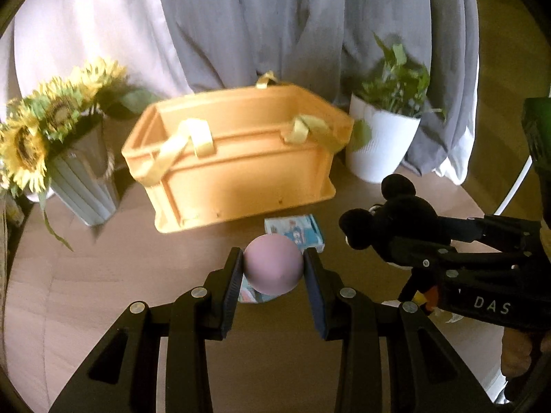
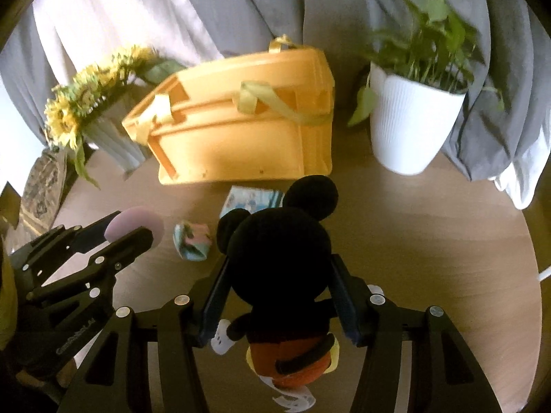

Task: Organize soft objects
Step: 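Lift the pink ball and Mickey plush and carry both over the crate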

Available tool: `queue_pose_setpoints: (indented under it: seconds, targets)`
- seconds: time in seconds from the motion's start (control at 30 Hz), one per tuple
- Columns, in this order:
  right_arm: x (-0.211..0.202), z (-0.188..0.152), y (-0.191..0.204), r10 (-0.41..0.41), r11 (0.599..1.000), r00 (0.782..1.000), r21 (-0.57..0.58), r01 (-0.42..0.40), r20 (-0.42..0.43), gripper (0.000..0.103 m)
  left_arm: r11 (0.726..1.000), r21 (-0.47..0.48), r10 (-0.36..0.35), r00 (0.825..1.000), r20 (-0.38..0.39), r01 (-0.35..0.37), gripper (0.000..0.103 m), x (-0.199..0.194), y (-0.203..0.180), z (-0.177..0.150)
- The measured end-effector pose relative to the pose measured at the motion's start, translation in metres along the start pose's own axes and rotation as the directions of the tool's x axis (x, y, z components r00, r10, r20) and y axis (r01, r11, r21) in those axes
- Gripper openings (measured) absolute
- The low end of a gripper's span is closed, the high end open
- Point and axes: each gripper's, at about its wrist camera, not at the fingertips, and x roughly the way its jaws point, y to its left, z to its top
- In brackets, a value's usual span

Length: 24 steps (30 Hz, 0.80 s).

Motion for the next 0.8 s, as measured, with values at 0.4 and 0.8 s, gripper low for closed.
queue_pose_setpoints:
  seconds: [0.4,0.8]
  targets:
    - [-0.03,0.034,0.011,0.0,1.0,0.987,-0.003,0.0,0.16,0.057,1.0,-0.008,0.021,0.99,0.141,-0.02,0.035,-0.03,0.008,0.035]
    - [-0.055,0.069,0.02,0.024,1.0,0.959,-0.019,-0.02,0.283,0.057,0.998,0.0,0.057,0.961,0.272,-0.059,0.035,-0.053,0.016,0.069]
